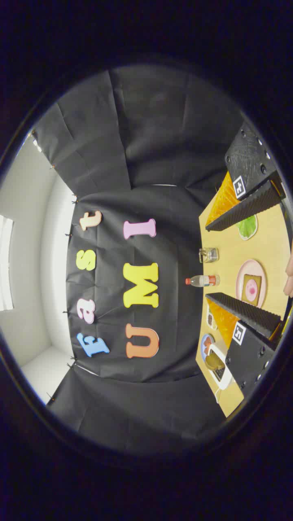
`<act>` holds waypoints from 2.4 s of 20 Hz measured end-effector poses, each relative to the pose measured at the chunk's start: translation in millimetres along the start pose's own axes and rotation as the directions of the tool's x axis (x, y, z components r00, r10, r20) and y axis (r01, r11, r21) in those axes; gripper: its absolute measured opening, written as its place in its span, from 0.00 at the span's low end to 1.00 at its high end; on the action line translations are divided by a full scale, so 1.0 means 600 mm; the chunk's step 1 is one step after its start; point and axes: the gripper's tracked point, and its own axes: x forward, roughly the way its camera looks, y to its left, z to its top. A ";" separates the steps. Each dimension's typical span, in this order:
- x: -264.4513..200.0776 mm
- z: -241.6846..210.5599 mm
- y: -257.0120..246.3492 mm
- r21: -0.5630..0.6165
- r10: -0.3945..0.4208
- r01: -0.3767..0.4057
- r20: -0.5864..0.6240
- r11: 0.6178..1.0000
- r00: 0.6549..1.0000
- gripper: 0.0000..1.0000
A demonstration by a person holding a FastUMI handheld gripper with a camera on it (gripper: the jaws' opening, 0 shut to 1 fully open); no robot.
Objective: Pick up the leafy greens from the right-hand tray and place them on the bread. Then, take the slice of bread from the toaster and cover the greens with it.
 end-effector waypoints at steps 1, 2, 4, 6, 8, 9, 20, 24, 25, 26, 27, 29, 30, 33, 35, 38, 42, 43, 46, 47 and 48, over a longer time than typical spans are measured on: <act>0.004 -0.007 -0.003 0.001 -0.002 0.002 -0.012 1.000 1.000 0.94; 0.007 -0.013 -0.005 0.002 -0.003 0.003 -0.025 1.000 1.000 0.94; 0.010 -0.019 -0.003 0.007 0.001 -0.001 -0.034 1.000 0.999 0.93; 0.011 -0.014 -0.004 0.014 0.002 -0.001 -0.028 1.000 1.000 0.94; 0.008 -0.010 0.001 0.005 0.005 -0.005 -0.017 1.000 1.000 0.93; 0.006 -0.008 0.003 -0.002 0.007 -0.007 -0.011 1.000 1.000 0.93; 0.023 -0.028 0.015 -0.030 0.059 -0.060 -0.011 0.998 0.998 0.93; 0.075 -0.056 -0.031 -0.059 0.027 -0.029 -0.033 0.998 0.999 0.95; 0.091 -0.066 -0.048 -0.064 0.009 -0.012 -0.044 0.998 0.999 0.95; 0.110 -0.081 -0.064 -0.068 -0.001 -0.003 -0.061 0.998 0.998 0.95; 0.128 -0.097 -0.082 -0.066 -0.010 0.005 -0.085 0.998 0.996 0.95; 0.164 -0.129 -0.133 -0.042 -0.040 0.035 -0.129 0.998 0.991 0.95; 0.182 -0.146 -0.156 -0.039 -0.062 0.057 -0.148 0.998 0.987 0.95; 0.235 -0.197 -0.224 -0.014 -0.122 0.121 -0.202 0.993 0.972 0.95; 0.274 -0.229 -0.252 0.017 -0.141 0.149 -0.225 0.989 0.964 0.95; 0.338 -0.298 -0.289 0.018 -0.148 0.163 -0.325 0.986 0.934 0.95; 0.398 -0.365 -0.338 0.002 -0.174 0.194 -0.435 0.981 0.883 0.95; 0.408 -0.376 -0.344 -0.006 -0.176 0.195 -0.456 0.981 0.872 0.95; 0.439 -0.415 -0.341 -0.002 -0.144 0.168 -0.529 0.986 0.836 0.94; 0.445 -0.423 -0.340 -0.011 -0.141 0.161 -0.544 0.987 0.827 0.92; 0.448 -0.429 -0.340 -0.012 -0.137 0.156 -0.552 0.988 0.822 0.92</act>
